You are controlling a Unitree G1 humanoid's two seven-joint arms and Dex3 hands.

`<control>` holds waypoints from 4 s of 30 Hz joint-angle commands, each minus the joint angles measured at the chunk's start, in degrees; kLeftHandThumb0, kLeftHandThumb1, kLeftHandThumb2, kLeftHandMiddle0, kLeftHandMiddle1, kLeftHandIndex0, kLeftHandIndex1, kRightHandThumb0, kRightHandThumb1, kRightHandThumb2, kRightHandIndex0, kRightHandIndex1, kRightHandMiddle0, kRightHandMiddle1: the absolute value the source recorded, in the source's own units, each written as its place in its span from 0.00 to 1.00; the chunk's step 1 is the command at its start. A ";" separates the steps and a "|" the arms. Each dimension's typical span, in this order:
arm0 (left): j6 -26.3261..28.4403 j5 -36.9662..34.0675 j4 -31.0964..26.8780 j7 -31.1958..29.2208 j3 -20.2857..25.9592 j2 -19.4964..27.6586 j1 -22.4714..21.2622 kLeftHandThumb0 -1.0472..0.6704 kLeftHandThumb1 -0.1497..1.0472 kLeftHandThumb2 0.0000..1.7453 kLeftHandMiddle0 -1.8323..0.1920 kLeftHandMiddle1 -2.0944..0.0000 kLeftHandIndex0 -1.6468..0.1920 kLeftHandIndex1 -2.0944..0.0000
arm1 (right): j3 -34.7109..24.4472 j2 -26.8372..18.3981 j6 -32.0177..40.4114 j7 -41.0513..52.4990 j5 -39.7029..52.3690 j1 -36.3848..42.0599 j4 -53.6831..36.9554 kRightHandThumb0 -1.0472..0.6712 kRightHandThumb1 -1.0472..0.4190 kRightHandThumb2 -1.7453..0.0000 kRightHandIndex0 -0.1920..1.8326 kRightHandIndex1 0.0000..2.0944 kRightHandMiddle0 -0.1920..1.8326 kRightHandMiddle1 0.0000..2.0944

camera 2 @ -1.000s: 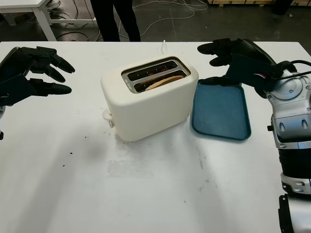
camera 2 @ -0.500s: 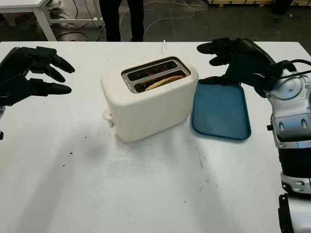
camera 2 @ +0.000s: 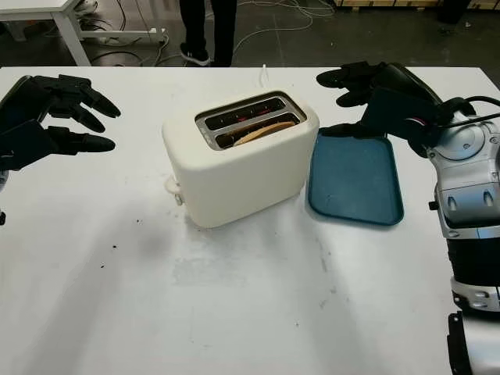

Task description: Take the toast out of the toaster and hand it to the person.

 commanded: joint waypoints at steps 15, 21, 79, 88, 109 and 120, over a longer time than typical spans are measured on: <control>0.15 -0.01 -0.41 0.22 0.28 0.01 -0.01 0.00 0.66 0.00 0.48 0.59 0.44 0.65 | -0.32 0.62 -0.76 -0.48 0.28 -0.58 0.28 0.35 0.21 1.00 0.24 0.30 0.36 0.00; -0.57 0.32 -0.04 0.37 0.14 0.14 -0.02 0.00 0.67 0.00 0.48 0.59 0.44 0.65 | 0.01 0.65 0.44 -0.21 0.53 -0.88 0.23 0.36 0.22 1.00 0.22 0.31 0.35 0.00; 0.28 0.05 -0.13 0.04 0.07 0.07 -0.30 0.00 0.65 0.00 0.49 0.58 0.44 0.65 | 0.23 0.92 -0.72 -0.54 -0.63 -1.06 0.15 0.37 0.22 1.00 0.23 0.32 0.37 0.01; 0.44 0.10 -0.08 0.18 0.05 -0.07 -0.15 0.00 0.66 0.00 0.49 0.58 0.44 0.65 | -0.67 2.04 -0.15 -0.19 1.48 -0.78 1.15 0.37 0.22 1.00 0.20 0.34 0.35 0.00; 0.22 -0.68 -0.23 0.24 0.43 -0.44 -0.20 0.00 0.65 0.00 0.49 0.58 0.45 0.64 | -1.18 2.09 0.07 -0.23 1.53 -0.18 0.96 0.36 0.22 1.00 0.18 0.38 0.35 0.00; 0.29 -0.99 -1.97 0.07 0.51 -0.56 0.29 0.00 0.67 0.00 0.49 0.59 0.45 0.65 | -1.88 2.05 0.83 -0.31 1.86 0.24 1.08 0.35 0.21 1.00 0.16 0.39 0.34 0.00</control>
